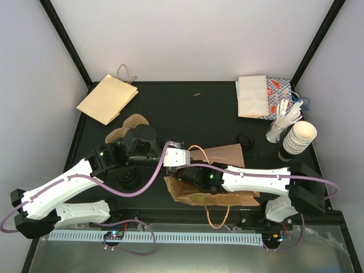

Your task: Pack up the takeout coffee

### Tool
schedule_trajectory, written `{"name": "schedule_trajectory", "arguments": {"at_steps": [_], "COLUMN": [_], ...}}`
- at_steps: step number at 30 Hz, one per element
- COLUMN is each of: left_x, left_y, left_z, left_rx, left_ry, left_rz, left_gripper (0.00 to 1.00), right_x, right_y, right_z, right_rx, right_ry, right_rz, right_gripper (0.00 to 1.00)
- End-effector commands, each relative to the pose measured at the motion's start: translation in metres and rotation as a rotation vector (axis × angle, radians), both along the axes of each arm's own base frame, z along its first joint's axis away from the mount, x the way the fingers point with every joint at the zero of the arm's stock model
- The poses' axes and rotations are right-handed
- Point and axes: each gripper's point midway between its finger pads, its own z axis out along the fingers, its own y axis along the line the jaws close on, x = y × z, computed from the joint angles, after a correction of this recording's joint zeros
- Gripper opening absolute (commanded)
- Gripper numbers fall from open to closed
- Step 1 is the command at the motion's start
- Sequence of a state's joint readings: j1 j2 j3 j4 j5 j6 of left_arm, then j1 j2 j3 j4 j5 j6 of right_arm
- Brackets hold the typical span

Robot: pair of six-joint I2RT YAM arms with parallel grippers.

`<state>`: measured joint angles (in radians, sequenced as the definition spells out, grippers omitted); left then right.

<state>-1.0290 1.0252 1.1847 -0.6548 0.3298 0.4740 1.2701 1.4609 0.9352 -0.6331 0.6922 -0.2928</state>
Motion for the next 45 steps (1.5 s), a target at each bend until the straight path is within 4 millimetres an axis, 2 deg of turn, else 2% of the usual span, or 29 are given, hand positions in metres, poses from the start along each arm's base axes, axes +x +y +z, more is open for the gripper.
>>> {"name": "schedule_trajectory", "arguments": {"at_steps": [1, 4, 8, 13, 20, 26, 30, 34, 38, 45], "left_x": [0.003, 0.007, 0.006, 0.001, -0.005, -0.003, -0.008, -0.027, -0.036, -0.045], "left_y": [0.013, 0.016, 0.017, 0.012, 0.003, 0.004, 0.004, 0.001, -0.001, -0.004], "left_z": [-0.003, -0.006, -0.013, -0.024, -0.029, -0.025, -0.021, -0.028, -0.038, -0.04], "left_rx": [0.066, 0.083, 0.091, 0.083, 0.074, 0.068, 0.054, 0.056, 0.06, 0.055], "left_ry": [-0.044, -0.055, -0.043, -0.008, 0.023, 0.013, 0.028, 0.106, 0.162, 0.192], "left_rz": [0.035, 0.056, 0.054, 0.03, -0.021, -0.012, -0.028, -0.105, -0.121, -0.142], "left_gripper": [0.02, 0.01, 0.02, 0.02, 0.02, 0.02, 0.02, 0.02, 0.01, 0.02], "right_x": [0.025, 0.033, 0.027, 0.012, -0.035, -0.053, -0.055, -0.062, -0.068, -0.056], "right_y": [0.035, 0.054, 0.07, 0.063, 0.065, 0.062, 0.055, 0.047, 0.043, 0.032], "right_z": [0.025, 0.036, 0.028, 0.001, -0.036, -0.049, -0.053, -0.054, -0.052, -0.034], "right_rx": [0.152, 0.207, 0.21, 0.129, 0.057, 0.047, 0.048, 0.065, 0.08, 0.067], "right_ry": [-0.132, -0.177, -0.139, -0.082, -0.002, 0.044, 0.057, 0.066, 0.039, -0.135], "right_rz": [-0.02, -0.01, 0.048, 0.086, 0.21, 0.183, 0.15, 0.134, 0.129, 0.062], "right_gripper": [0.01, 0.01, 0.01, 0.01, 0.01, 0.01, 0.01, 0.01, 0.01, 0.01]}}
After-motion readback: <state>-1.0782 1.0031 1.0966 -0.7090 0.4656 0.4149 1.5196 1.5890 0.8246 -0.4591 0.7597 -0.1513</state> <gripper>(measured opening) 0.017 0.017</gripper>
